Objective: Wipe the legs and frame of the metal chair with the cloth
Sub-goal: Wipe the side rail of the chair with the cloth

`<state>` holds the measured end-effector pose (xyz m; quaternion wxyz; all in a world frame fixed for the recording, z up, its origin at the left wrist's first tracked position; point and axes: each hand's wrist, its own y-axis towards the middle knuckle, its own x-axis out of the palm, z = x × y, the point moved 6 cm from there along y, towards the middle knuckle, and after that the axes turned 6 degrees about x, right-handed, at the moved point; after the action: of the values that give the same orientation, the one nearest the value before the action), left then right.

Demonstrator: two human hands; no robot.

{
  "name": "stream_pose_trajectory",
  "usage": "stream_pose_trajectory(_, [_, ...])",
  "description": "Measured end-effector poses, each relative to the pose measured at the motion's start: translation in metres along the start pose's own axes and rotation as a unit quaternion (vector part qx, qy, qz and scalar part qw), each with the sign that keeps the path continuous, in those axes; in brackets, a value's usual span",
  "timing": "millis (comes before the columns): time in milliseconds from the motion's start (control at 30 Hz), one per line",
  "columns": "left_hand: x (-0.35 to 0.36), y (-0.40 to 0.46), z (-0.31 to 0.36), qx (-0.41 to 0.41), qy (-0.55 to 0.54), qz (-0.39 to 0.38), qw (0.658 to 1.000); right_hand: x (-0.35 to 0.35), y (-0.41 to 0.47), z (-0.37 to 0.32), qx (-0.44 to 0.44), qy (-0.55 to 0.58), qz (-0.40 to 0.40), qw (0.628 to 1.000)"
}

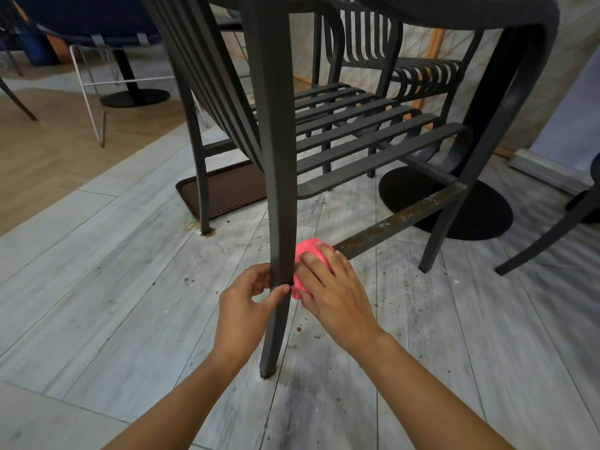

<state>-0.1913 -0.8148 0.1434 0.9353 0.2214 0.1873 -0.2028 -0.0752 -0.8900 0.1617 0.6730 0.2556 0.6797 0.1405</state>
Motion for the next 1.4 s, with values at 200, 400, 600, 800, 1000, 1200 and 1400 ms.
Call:
stream_pose_trajectory(200, [0.001, 0.001, -0.004, -0.015, 0.006, -0.002, 1.000, 0.005, -0.003, 0.003, -0.026, -0.047, -0.031, 0.998])
stream_pose_trajectory(400, [0.000, 0.001, -0.003, -0.016, 0.016, 0.003, 1.000, 0.005, -0.002, 0.020, -0.004, -0.074, -0.035, 0.997])
stream_pose_trajectory(600, [0.001, 0.001, -0.005, -0.030, 0.014, 0.012, 0.999, 0.002, 0.001, 0.049, 0.027, -0.088, -0.026, 0.995])
stream_pose_trajectory(800, [0.002, 0.000, -0.006, -0.044, 0.011, 0.015, 0.999, -0.002, 0.002, 0.067, 0.049, -0.078, -0.026, 0.995])
stream_pose_trajectory(1000, [0.004, -0.003, -0.003, -0.041, 0.014, 0.026, 0.999, -0.005, 0.003, 0.076, 0.056, -0.074, -0.032, 0.995])
stream_pose_trajectory(1200, [-0.007, -0.014, 0.028, 0.105, 0.099, 0.130, 0.981, -0.009, 0.004, 0.076, 0.056, -0.071, -0.038, 0.995])
stream_pose_trajectory(1400, [0.008, -0.016, 0.068, 0.302, 0.123, 0.098, 0.940, -0.026, 0.006, 0.083, 0.088, -0.038, -0.009, 0.995])
